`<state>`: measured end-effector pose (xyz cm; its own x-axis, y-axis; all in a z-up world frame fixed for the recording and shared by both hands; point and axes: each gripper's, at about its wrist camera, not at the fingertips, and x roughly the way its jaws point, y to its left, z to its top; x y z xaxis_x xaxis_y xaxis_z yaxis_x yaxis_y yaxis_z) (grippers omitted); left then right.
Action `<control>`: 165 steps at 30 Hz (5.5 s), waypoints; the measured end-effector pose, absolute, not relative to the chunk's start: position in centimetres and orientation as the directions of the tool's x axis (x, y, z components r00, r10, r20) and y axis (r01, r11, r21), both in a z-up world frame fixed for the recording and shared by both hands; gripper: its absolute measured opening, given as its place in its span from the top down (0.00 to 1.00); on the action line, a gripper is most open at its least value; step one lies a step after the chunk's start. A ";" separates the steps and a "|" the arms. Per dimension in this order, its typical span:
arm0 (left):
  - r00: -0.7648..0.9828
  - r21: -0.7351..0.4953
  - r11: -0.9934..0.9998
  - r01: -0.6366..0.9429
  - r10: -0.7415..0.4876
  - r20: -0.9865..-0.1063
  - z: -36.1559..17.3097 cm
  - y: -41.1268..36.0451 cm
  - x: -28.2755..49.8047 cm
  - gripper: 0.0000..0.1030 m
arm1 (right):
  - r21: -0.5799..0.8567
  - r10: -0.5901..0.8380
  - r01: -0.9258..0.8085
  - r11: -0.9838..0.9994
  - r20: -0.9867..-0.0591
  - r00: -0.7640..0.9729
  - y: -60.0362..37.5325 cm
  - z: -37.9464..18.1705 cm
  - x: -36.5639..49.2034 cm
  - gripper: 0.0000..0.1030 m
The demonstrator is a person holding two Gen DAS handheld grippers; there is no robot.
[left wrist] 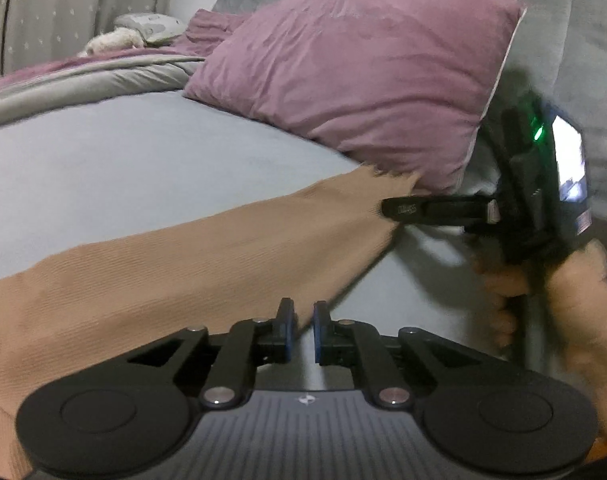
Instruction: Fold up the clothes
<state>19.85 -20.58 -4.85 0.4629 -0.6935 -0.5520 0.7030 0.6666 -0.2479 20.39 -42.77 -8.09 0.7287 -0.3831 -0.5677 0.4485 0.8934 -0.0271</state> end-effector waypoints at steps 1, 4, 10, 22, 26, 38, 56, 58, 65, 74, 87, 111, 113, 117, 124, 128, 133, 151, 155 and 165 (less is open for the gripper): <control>0.451 -0.275 0.655 0.704 -0.711 -0.540 -4.4 -20.2 20.0 0.88 | -0.021 -0.381 0.449 0.893 -0.566 0.731 -42.8 -8.1 20.2 0.85; 0.475 -0.281 0.661 0.696 -0.717 -0.511 -3.1 -19.3 20.2 0.79 | -0.020 -0.379 0.440 0.898 -0.545 0.748 -42.7 -7.1 20.0 0.65; 0.679 -0.053 0.813 0.579 -0.518 -0.520 -3.6 -17.9 21.5 0.72 | -0.067 -0.405 0.427 0.902 -0.472 0.783 -41.1 -5.2 19.5 0.45; 0.659 0.005 0.813 0.582 -0.469 -0.588 -6.1 -18.9 23.1 0.69 | -0.106 -0.243 0.220 0.970 -0.503 0.829 -36.8 -6.1 21.3 0.41; 0.653 -0.018 0.815 0.579 -0.477 -0.589 -6.1 -18.9 23.4 0.68 | -0.064 -0.240 0.251 0.966 -0.590 0.771 -38.3 -7.6 22.4 0.37; 0.674 -0.019 0.856 0.517 -0.420 -0.607 -4.3 -11.3 19.9 0.60 | -0.091 -0.298 0.303 0.949 -0.578 0.759 -37.3 -5.6 21.1 0.33; 0.665 -0.083 0.854 0.514 -0.458 -0.590 -6.4 2.0 12.3 0.00 | 0.022 -0.022 0.046 0.999 -0.626 0.779 -21.5 -1.3 16.1 0.23; 0.662 -0.098 0.851 0.516 -0.469 -0.584 -6.6 2.3 12.1 0.00 | 0.025 -0.016 0.041 0.999 -0.637 0.771 -20.4 -1.5 15.6 0.23; 0.649 -0.150 0.844 0.515 -0.498 -0.575 -6.9 2.9 12.3 0.00 | 0.043 0.001 0.036 0.998 -0.665 0.747 -17.8 -2.3 14.0 0.23; 0.665 -0.065 0.855 0.515 -0.446 -0.599 -7.0 1.7 11.9 0.00 | 0.019 0.006 0.008 1.000 -0.651 0.759 -16.3 -2.5 13.0 0.23; 0.665 -0.064 0.855 0.515 -0.445 -0.599 -7.0 1.8 11.9 0.00 | 0.085 -0.014 0.087 0.993 -0.632 0.775 -17.2 -1.4 11.5 0.20; 0.665 -0.065 0.854 0.516 -0.447 -0.599 -7.0 1.8 12.0 0.00 | 0.203 0.052 0.096 0.975 -0.620 0.783 -17.5 -0.2 9.3 0.14; 0.666 -0.056 0.854 0.516 -0.442 -0.601 -7.0 1.6 12.0 0.00 | 0.200 0.048 0.099 0.975 -0.621 0.782 -17.5 -0.2 9.3 0.14; 0.664 -0.051 0.853 0.520 -0.441 -0.604 -7.1 1.4 12.3 0.00 | 0.192 0.039 0.104 0.976 -0.622 0.782 -17.4 -0.4 9.3 0.14; 0.664 -0.056 0.853 0.519 -0.444 -0.602 -6.9 1.7 12.2 0.00 | 0.180 0.042 0.094 0.979 -0.633 0.773 -16.9 -1.0 9.7 0.13; 0.646 -0.059 0.848 0.527 -0.444 -0.621 -6.2 2.3 11.8 0.00 | 0.176 0.045 0.090 0.980 -0.639 0.768 -16.7 -1.3 9.8 0.13; 0.650 -0.066 0.875 0.479 -0.404 -0.644 -5.1 4.4 11.2 0.00 | 0.171 0.052 0.076 0.982 -0.639 0.768 -16.5 -1.4 10.0 0.13; 0.748 0.032 0.977 0.211 -0.140 -0.649 -1.9 13.4 9.2 0.00 | 0.164 0.097 0.013 0.986 -0.644 0.759 -14.5 -1.5 10.0 0.13; 0.775 0.101 0.984 0.146 -0.051 -0.629 -1.3 16.1 8.9 0.00 | 0.149 0.106 -0.011 0.989 -0.652 0.751 -13.5 -1.9 9.8 0.13; 0.775 0.190 0.980 -0.056 0.162 -0.611 -0.7 23.9 8.7 0.01 | 0.106 0.148 -0.104 0.989 -0.677 0.721 -10.0 -2.3 9.9 0.13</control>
